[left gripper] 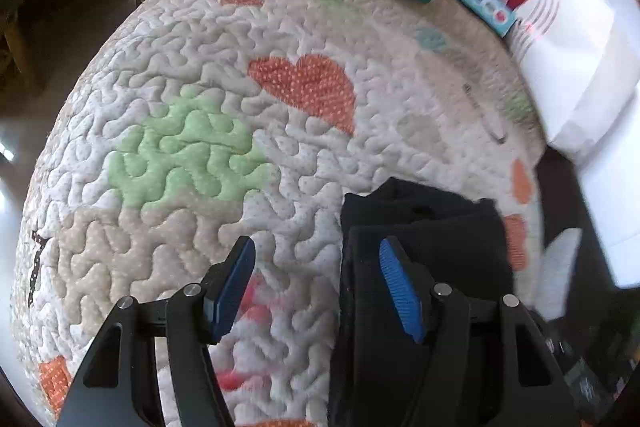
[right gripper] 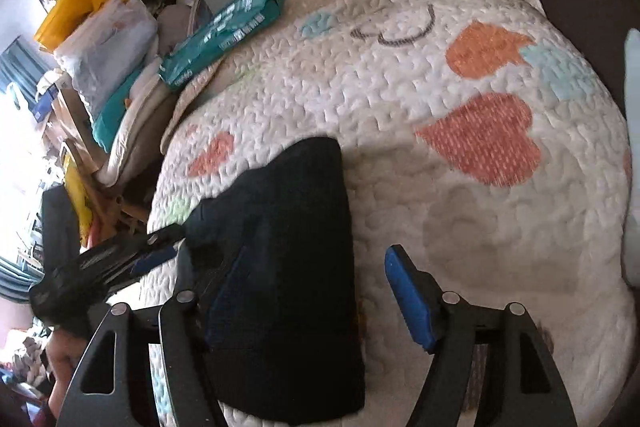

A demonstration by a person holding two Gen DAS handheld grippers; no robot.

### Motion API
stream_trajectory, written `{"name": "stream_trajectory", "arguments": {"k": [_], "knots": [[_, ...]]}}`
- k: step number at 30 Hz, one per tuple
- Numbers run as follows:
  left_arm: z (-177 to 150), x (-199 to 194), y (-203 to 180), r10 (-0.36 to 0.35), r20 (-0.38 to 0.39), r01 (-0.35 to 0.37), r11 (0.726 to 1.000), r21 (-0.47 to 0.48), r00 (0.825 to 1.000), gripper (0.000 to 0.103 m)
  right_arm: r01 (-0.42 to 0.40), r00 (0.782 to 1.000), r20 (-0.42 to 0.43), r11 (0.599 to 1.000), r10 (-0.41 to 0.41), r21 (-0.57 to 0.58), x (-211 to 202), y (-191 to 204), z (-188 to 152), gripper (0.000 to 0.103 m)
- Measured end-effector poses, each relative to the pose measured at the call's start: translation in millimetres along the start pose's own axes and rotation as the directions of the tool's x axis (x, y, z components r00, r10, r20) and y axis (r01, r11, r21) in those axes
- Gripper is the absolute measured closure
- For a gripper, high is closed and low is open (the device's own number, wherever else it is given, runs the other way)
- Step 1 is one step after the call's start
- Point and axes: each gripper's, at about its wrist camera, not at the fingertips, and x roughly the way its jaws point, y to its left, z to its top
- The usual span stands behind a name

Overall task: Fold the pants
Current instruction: 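Release the pants with both grippers and lift them away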

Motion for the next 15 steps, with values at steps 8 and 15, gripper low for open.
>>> {"name": "stream_trajectory", "arguments": {"k": [8,15], "knots": [[-1,15,-24,0.256,0.066,-0.263,0.956,0.130,0.964,0.031,-0.054,0.997,-0.051,0.979,0.065,0.197,8,-22,-41,0.028],[-12,-30,29,0.105,0.010,-0.104,0.990,-0.100,0.994,0.031,-0.025,0.999,0.040,0.977,0.017,0.213,-32,-32,-50,0.028]]}}
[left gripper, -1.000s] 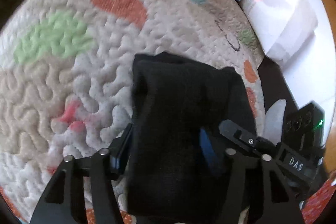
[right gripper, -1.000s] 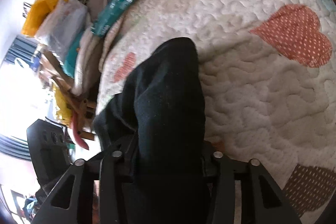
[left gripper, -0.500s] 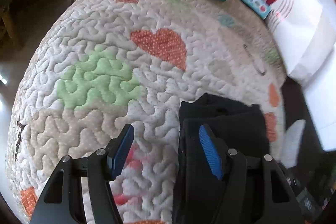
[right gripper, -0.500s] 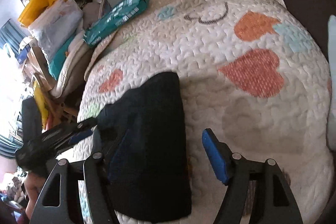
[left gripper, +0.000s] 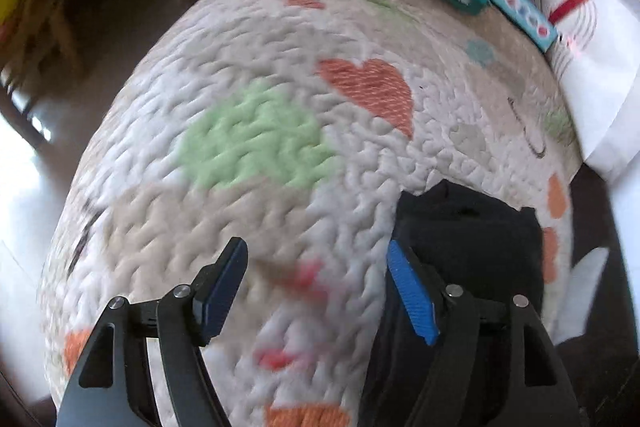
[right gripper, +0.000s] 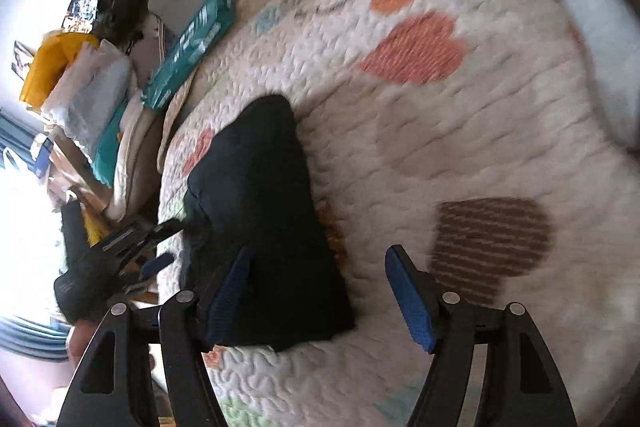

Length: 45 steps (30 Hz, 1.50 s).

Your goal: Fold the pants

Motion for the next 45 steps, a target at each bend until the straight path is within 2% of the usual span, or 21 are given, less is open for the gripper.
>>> {"name": "stream_trajectory", "arguments": {"k": [5,7,9,10,11,12,13,14,15,16,17,18,19,21,22,28,30,32,35,40,45], "knots": [[-48,-60,12,0.038,0.114,-0.045,0.997,0.062,0.993,0.031,0.066,0.991,0.122,0.997,-0.060,-0.039,-51,2,-12,0.028],[-76,-90,13,0.028,0.179,-0.042,0.996,0.076,0.983,0.031,0.108,0.979,0.182,0.990,-0.091,-0.086,-69,11,-24,0.028],[-100,-116,10,0.045,0.262,-0.070,0.994,0.084,0.964,0.030,0.166,0.961,0.246,0.974,-0.125,-0.153,-86,24,-41,0.027],[-118,-136,6,0.088,0.346,-0.129,0.987,0.096,0.934,0.029,0.195,0.950,0.281,0.963,-0.138,-0.184,-94,30,-50,0.027],[-133,-151,-1,0.129,0.426,-0.192,0.975,0.108,0.895,0.025,0.232,0.932,0.328,0.949,-0.154,-0.213,-103,37,-61,0.024],[-143,-160,-4,0.146,0.478,-0.228,0.967,0.117,0.866,0.018,0.277,0.906,0.387,0.933,-0.173,-0.231,-112,45,-72,0.018],[-159,-177,-11,0.160,0.562,-0.278,0.952,0.131,0.811,0.014,0.317,0.876,0.445,0.918,-0.187,-0.239,-119,52,-83,0.010],[-176,-193,-17,0.168,0.642,-0.324,0.937,0.132,0.748,0.005,0.338,0.855,0.482,0.909,-0.188,-0.244,-126,54,-89,0.007],[-188,-204,-21,0.173,0.695,-0.353,0.928,0.123,0.698,0.000,0.356,0.832,0.523,0.901,-0.185,-0.247,-133,58,-96,0.004],[-202,-216,-26,0.173,0.751,-0.378,0.919,0.109,0.637,0.000,0.366,0.812,0.557,0.895,-0.174,-0.255,-138,62,-103,0.004],[-213,-225,-31,0.167,0.785,-0.392,0.914,0.104,0.596,0.000,0.373,0.804,0.571,0.890,-0.169,-0.261,-141,64,-107,0.002],[-219,-231,-35,0.154,0.800,-0.398,0.910,0.113,0.580,0.000,0.383,0.796,0.582,0.882,-0.166,-0.273,-144,67,-110,0.002],[-223,-236,-39,0.126,0.797,-0.389,0.910,0.145,0.591,0.000,0.391,0.794,0.585,0.876,-0.165,-0.283,-145,70,-112,0.002],[-226,-238,-45,0.072,0.741,-0.337,0.916,0.215,0.668,0.000,0.388,0.798,0.581,0.874,-0.159,-0.293,-147,73,-116,0.002],[-227,-236,-47,0.067,0.720,-0.324,0.919,0.225,0.691,0.000,0.387,0.799,0.579,0.875,-0.160,-0.292,-148,74,-117,0.002],[-236,-209,-42,0.129,0.611,-0.330,0.916,0.228,0.781,0.000,0.371,0.820,0.547,0.885,-0.170,-0.280,-147,66,-125,0.002],[-241,-201,-41,0.133,0.584,-0.330,0.912,0.245,0.800,0.000,0.365,0.829,0.533,0.885,-0.168,-0.288,-143,65,-129,0.002],[-245,-198,-41,0.137,0.568,-0.334,0.907,0.259,0.811,0.000,0.360,0.846,0.506,0.882,-0.170,-0.305,-137,66,-130,0.002],[-252,-195,-40,0.153,0.557,-0.347,0.901,0.261,0.816,0.000,0.354,0.858,0.487,0.877,-0.166,-0.325,-131,68,-134,0.002],[-250,-194,-37,0.190,0.541,-0.361,0.904,0.230,0.819,0.000,0.372,0.856,0.490,0.856,-0.166,-0.360,-125,76,-143,0.002],[-252,-191,-36,0.206,0.535,-0.377,0.896,0.233,0.819,0.000,0.374,0.864,0.473,0.850,-0.173,-0.372,-119,78,-147,0.002]]}}
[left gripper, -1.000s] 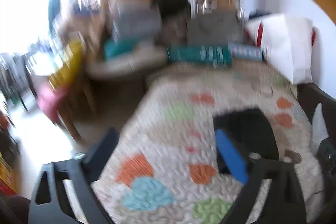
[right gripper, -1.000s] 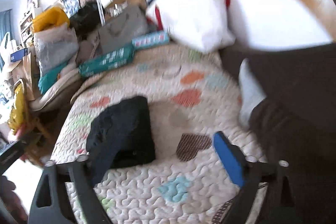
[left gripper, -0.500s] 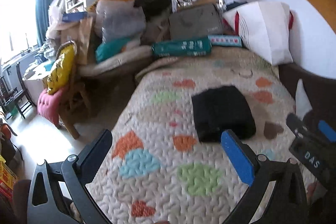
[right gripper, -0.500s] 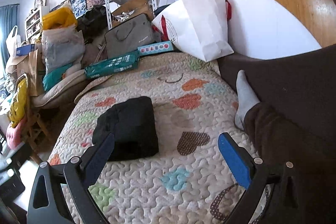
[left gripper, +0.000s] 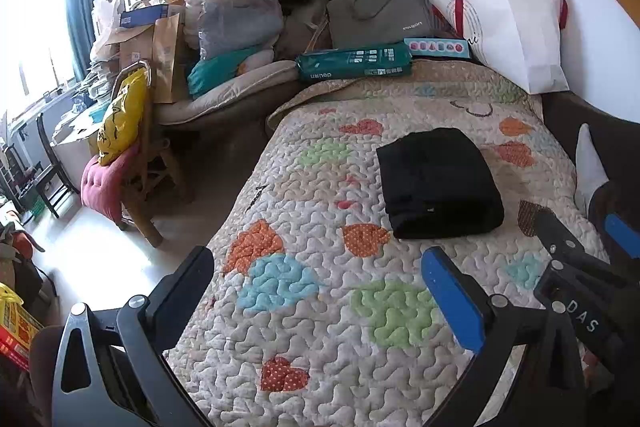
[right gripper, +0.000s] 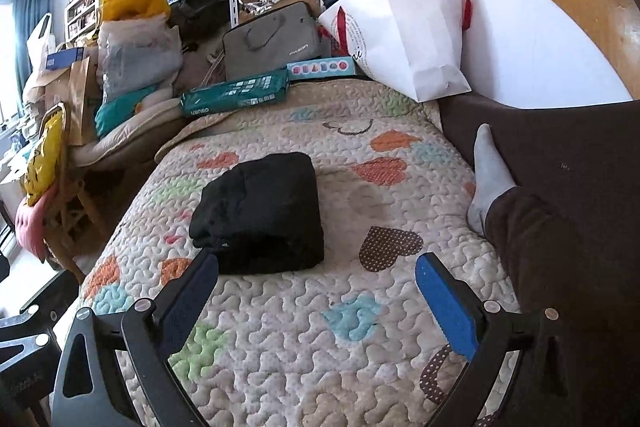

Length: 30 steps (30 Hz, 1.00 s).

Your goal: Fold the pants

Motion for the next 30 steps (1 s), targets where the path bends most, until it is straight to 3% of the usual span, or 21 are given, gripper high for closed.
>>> {"name": "stream_trajectory", "arguments": {"k": [30], "knots": [[-4.7,2.8,-3.2,-0.028,-0.028,0.028,1.000,0.012,0.999,0.000,-0.016,0.999,-0.030,1.000,0.015,-0.023,7.9,5.2,-4.1,0.002]]}}
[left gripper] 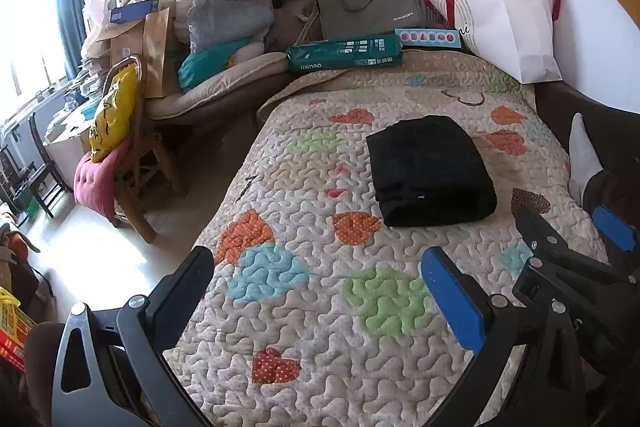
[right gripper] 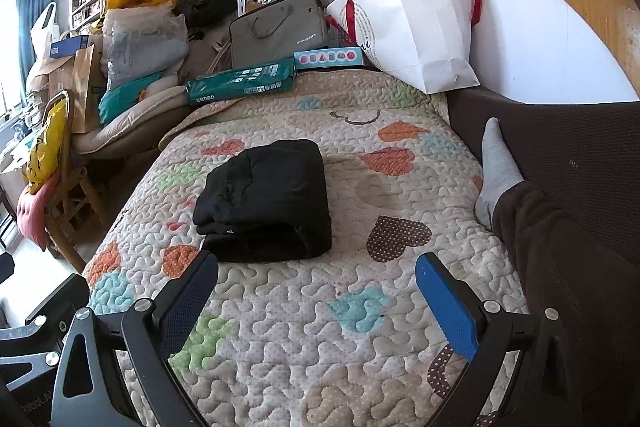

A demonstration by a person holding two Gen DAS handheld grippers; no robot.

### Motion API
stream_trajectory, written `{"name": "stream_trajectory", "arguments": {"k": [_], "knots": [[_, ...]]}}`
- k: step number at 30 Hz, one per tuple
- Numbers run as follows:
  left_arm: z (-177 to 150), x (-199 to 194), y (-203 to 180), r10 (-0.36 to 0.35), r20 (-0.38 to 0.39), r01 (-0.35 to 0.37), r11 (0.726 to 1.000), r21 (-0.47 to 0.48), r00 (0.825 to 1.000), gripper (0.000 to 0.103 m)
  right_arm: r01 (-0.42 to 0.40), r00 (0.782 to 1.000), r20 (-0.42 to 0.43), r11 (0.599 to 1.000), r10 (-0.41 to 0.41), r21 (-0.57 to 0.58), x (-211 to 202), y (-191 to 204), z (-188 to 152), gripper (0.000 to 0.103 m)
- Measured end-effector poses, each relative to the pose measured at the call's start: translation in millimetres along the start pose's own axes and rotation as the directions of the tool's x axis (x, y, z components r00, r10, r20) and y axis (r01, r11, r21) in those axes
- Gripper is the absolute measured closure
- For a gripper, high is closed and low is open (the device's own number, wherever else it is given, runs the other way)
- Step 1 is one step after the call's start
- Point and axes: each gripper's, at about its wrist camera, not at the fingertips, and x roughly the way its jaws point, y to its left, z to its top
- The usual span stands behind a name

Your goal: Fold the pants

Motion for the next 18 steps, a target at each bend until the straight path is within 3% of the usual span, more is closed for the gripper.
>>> {"name": "stream_trajectory", "arguments": {"k": [18], "knots": [[-5,16,19,-0.026,-0.073,0.021,0.997,-0.076,0.997,0.000,-0.010,1.000,-0.017,1.000,0.010,-0.028,3,6,-3,0.002]]}}
